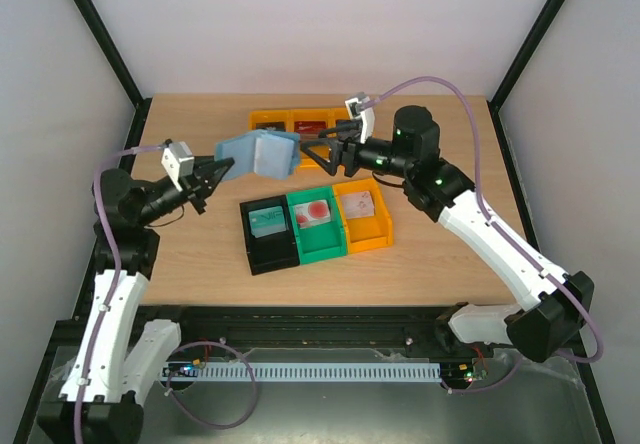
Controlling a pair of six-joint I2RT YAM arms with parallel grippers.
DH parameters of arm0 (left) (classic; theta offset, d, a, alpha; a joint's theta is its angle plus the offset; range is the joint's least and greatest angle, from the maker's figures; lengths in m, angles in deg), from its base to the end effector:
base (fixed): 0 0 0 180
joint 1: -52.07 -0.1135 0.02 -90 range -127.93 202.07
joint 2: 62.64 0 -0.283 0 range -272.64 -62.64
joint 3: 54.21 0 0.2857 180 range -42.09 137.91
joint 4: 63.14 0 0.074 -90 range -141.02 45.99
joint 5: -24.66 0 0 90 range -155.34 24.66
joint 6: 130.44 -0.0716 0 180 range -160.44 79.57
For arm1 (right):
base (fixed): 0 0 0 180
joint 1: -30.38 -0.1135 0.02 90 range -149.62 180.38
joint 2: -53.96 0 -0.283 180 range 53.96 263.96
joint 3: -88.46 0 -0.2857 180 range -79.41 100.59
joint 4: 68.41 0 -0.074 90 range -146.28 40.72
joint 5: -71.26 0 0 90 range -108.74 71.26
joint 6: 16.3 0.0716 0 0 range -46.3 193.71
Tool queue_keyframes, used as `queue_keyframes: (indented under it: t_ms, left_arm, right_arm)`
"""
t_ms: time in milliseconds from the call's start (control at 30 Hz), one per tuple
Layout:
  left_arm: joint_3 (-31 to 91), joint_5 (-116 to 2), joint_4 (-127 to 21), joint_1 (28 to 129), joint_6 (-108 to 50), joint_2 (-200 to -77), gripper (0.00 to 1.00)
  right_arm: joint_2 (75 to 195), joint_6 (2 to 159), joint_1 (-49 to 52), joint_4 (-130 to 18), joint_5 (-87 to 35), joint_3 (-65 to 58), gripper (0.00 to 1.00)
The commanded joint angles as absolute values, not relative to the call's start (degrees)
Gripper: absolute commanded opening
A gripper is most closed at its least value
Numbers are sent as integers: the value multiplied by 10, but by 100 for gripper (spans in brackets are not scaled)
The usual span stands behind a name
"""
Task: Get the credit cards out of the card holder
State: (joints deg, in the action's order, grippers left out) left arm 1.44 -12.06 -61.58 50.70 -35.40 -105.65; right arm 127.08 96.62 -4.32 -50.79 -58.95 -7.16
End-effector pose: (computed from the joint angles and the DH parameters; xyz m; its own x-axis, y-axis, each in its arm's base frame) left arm 0.2078 -0.0524 0.3915 0.1236 -0.0496 -0.9911 0.7860 0.6146 0.0672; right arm 0.2581 0.2349 0.4258 -0.4586 0.0442 -0.8875 -0.8508 0.2664 0.4529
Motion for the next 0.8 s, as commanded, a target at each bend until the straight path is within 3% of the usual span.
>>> queue_keyframes:
  t_ms: [0, 167, 533, 633, 767]
  left_arm:
    - [55, -70, -616, 556, -347, -1064, 2]
    - [81, -81, -670, 580, -250, -1078, 2]
    - [92, -126, -648, 589, -226, -1077, 2]
    - [89, -120, -661, 589, -217, -1073, 2]
    - [81, -114, -670, 589, -209, -1065, 2]
  right_arm:
    - [1266, 1017, -61, -645, -726, -76, 82]
    - [1250, 1001, -77, -631, -743, -81, 97]
    - [1210, 903, -76, -539, -666, -85, 100]
    - [1232, 927, -76, -544, -632, -75, 94]
    - [1252, 958, -77, -579, -609, -74, 79]
